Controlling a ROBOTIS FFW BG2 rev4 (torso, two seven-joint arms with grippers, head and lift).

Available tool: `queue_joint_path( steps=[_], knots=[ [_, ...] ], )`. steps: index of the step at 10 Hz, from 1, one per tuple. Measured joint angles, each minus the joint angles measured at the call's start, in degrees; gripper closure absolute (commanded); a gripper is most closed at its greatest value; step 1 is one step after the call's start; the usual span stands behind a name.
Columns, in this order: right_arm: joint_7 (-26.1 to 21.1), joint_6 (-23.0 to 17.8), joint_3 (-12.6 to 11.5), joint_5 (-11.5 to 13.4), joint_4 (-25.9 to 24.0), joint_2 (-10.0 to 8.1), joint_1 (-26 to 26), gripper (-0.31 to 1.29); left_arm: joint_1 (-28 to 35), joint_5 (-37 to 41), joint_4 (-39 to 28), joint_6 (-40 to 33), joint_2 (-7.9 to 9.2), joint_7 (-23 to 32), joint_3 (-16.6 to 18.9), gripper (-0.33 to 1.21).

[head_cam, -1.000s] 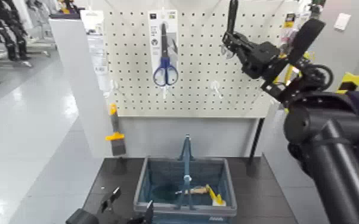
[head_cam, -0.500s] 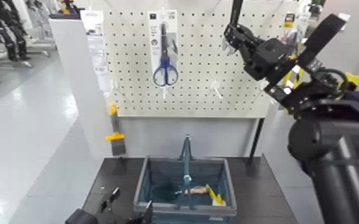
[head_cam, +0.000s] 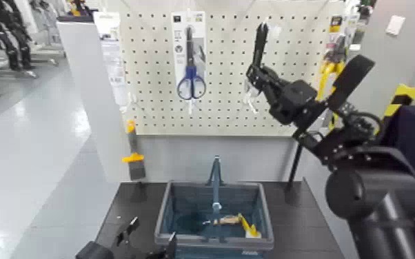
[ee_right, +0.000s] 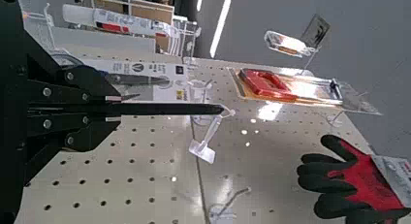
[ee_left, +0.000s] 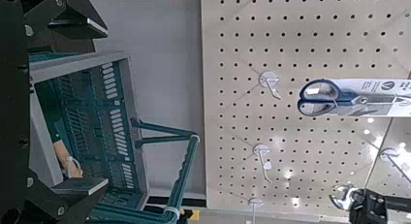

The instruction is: Put the black wrench into the crate.

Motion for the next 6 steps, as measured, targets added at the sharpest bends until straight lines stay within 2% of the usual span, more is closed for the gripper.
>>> queue_joint_path(
  steps=[6],
  knots=[
    [-1.0,7.0,-0.1,-1.6,-1.9,-0.35,10.9,1.1,0.1,0.1,0.0,-0.1,0.25,0.0,-0.1,0.21]
  ],
)
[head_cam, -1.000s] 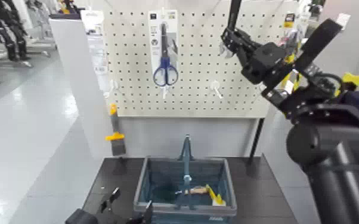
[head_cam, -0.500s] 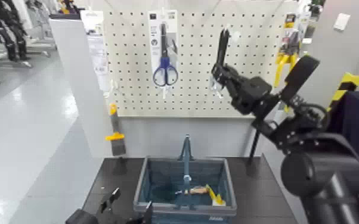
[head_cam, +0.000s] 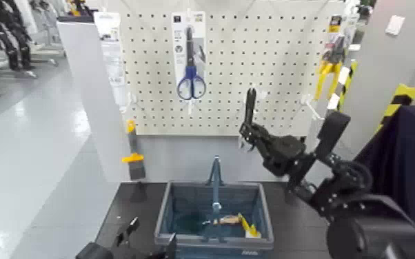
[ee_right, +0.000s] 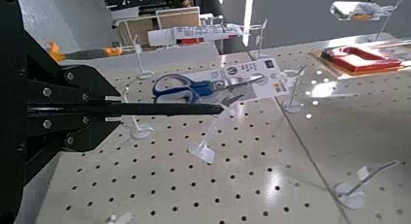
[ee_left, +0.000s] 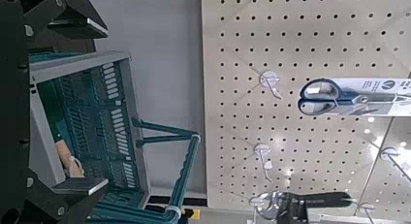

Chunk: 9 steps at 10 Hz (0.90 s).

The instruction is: Put the black wrench into the crate.

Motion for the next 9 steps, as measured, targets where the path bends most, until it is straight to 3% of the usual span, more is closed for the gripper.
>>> queue_joint_path(
  steps=[5,9],
  knots=[
    [0.1,2.8,-0.9,1.3,2.5,-0.05,4.7,1.1,0.0,0.0,0.0,0.0,0.0,0.0,-0.1,0.21],
    [1.7,5.6,-1.6,1.1,7.2,0.25,5.2,1.1,0.0,0.0,0.0,0.0,0.0,0.1,-0.2,0.21]
  ],
)
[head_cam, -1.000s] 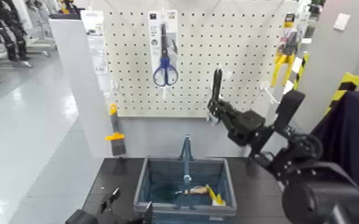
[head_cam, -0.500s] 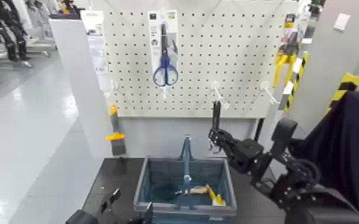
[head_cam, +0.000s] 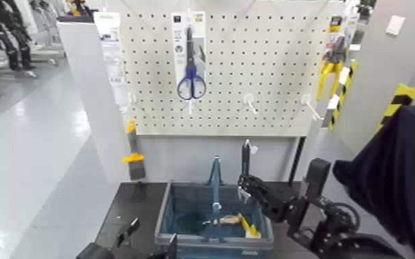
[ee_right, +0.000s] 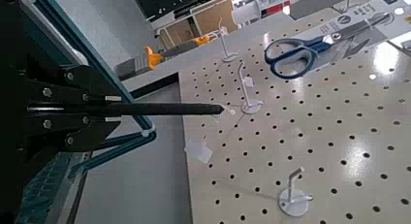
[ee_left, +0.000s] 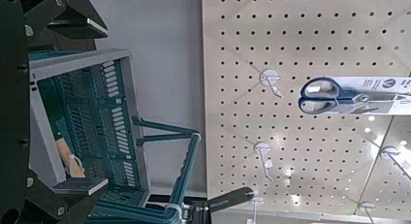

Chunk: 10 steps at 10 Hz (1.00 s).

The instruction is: Put the black wrench into the crate.

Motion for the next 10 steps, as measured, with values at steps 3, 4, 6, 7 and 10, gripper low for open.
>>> queue_joint_path(
  steps=[3,4,6,7,10],
  knots=[
    [0.3,1.0,-0.2,-0.3,3.1,0.14,-0.1,1.1,-0.1,0.0,0.1,0.0,0.0,0.0,0.0,0.21],
    [0.3,1.3,-0.3,-0.3,4.1,0.17,-0.2,1.1,-0.1,0.0,0.1,0.0,0.0,0.0,0.0,0.21],
    [0.2,1.8,-0.2,0.1,5.4,0.2,-0.3,1.1,-0.1,0.0,0.2,0.0,0.0,0.0,0.0,0.21],
    [0.2,2.1,-0.2,0.2,6.0,0.23,-0.4,1.1,-0.1,0.0,0.2,0.0,0.0,0.0,0.0,0.21],
    [0.3,2.6,0.0,0.6,7.3,0.18,-0.6,1.1,-0.1,0.0,0.2,0.0,0.01,0.0,0.0,0.21]
  ],
)
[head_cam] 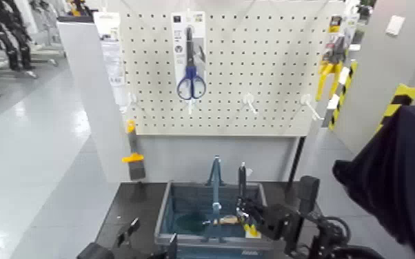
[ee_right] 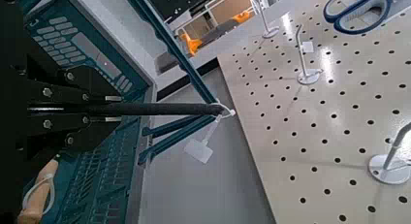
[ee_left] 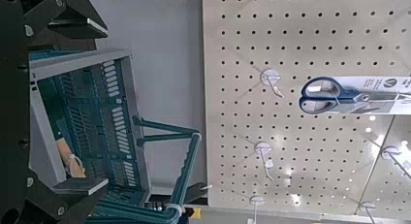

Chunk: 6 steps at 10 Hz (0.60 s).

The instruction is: Put the black wrench into the crate.

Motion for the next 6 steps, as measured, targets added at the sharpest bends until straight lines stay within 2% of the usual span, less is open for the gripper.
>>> queue_joint_path(
  steps=[2,4,5,6],
  knots=[
    [0.0,0.2,0.0,0.2,0.4,0.06,0.0,1.09,0.0,0.0,0.0,0.0,0.0,-0.1,0.0,0.21],
    [-0.2,2.0,-0.3,-0.2,0.4,0.08,0.0,0.28,0.0,0.0,0.0,0.0,0.0,-0.1,0.0,0.21],
    [-0.1,2.7,-0.4,-0.5,0.5,0.08,0.0,0.1,0.0,0.0,0.0,0.0,0.0,-0.1,0.0,0.21],
    [-0.2,2.9,-0.5,-0.6,0.5,0.08,0.0,0.09,0.0,0.0,0.0,0.0,0.03,-0.1,0.0,0.21]
  ],
)
